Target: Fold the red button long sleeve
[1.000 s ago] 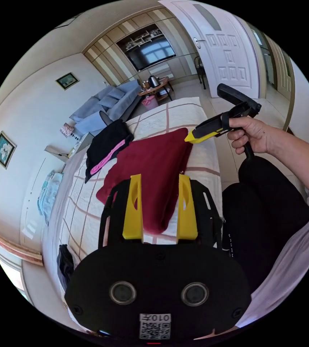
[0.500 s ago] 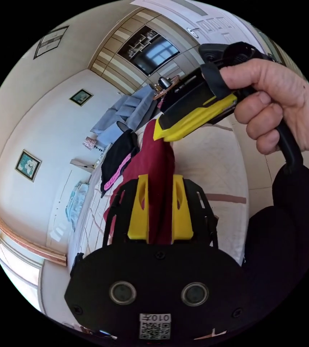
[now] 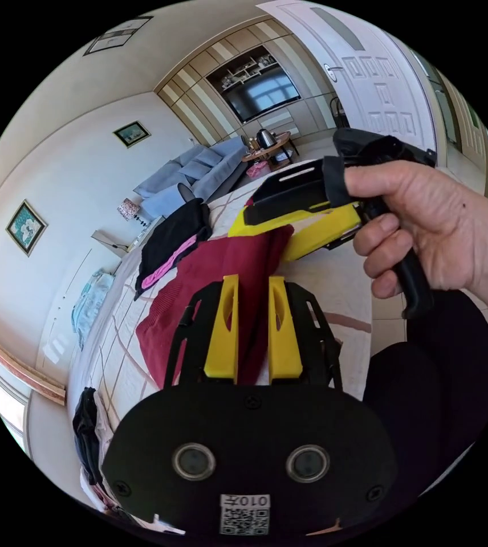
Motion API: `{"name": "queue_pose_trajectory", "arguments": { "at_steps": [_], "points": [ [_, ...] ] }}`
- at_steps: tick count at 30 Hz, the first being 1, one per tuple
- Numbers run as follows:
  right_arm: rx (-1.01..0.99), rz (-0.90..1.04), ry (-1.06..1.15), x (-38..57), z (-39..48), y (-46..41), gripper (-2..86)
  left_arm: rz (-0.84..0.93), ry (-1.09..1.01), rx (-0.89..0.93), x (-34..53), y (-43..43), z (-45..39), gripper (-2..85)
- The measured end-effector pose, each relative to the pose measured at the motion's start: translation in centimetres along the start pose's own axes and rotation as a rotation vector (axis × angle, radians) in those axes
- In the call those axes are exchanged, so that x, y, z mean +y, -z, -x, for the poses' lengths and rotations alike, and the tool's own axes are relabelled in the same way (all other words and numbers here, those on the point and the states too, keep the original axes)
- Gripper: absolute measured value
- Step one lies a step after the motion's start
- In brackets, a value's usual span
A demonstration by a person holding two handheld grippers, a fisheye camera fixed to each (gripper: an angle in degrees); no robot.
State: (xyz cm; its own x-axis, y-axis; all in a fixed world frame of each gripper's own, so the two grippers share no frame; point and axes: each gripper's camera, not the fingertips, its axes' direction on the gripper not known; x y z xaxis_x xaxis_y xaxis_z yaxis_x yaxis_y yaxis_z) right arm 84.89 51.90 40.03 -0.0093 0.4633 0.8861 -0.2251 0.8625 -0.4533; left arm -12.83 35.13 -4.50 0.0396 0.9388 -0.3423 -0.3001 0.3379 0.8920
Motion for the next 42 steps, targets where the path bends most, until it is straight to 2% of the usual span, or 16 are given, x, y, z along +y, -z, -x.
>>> {"name": "queue_pose_trajectory", "arguments": {
  "at_steps": [6, 8, 11, 13, 16, 18, 25, 33, 42],
  "points": [
    [0.033, 0.000, -0.053, -1.6, -1.5, 1.3, 9.0, -0.020, 0.084, 0.136, 5.1, 2.8, 6.0, 10.8],
    [-0.013, -0.009, -0.062, -1.4, -2.3, 2.3, 8.7, -0.019, 0.171, 0.133, 8.7, 5.1, 8.7, 12.1],
    [-0.051, -0.031, -0.060, -1.5, -2.5, 3.1, 8.6, 0.041, 0.455, 0.215, 16.5, 7.1, 15.2, 15.3],
    [-0.078, -0.040, -0.057, -1.7, -2.4, 3.6, 8.5, 0.083, 0.689, 0.424, 22.4, 5.8, 20.5, 16.8],
    [-0.134, -0.052, -0.063, -1.5, -2.3, 4.6, 8.5, 0.015, 0.916, 0.740, 27.7, 2.8, 25.2, 16.9],
    [-0.165, -0.067, -0.080, -0.9, -2.4, 5.5, 8.5, -0.029, 0.951, 0.794, 29.1, 1.9, 26.4, 16.9],
    [-0.246, -0.142, -0.169, 2.6, -5.8, 11.0, 8.4, -0.016, 1.132, 1.009, 33.8, -2.4, 26.8, 17.0],
    [-0.333, -0.160, -0.210, 2.8, -10.6, 14.1, 8.4, 0.006, 1.189, 1.138, 35.8, -5.1, 27.8, 16.1],
    [-0.178, -0.086, -0.167, 1.3, -13.5, 15.8, 8.4, -0.048, 1.243, 1.176, 38.9, -6.2, 27.5, 14.0]
  ]
}}
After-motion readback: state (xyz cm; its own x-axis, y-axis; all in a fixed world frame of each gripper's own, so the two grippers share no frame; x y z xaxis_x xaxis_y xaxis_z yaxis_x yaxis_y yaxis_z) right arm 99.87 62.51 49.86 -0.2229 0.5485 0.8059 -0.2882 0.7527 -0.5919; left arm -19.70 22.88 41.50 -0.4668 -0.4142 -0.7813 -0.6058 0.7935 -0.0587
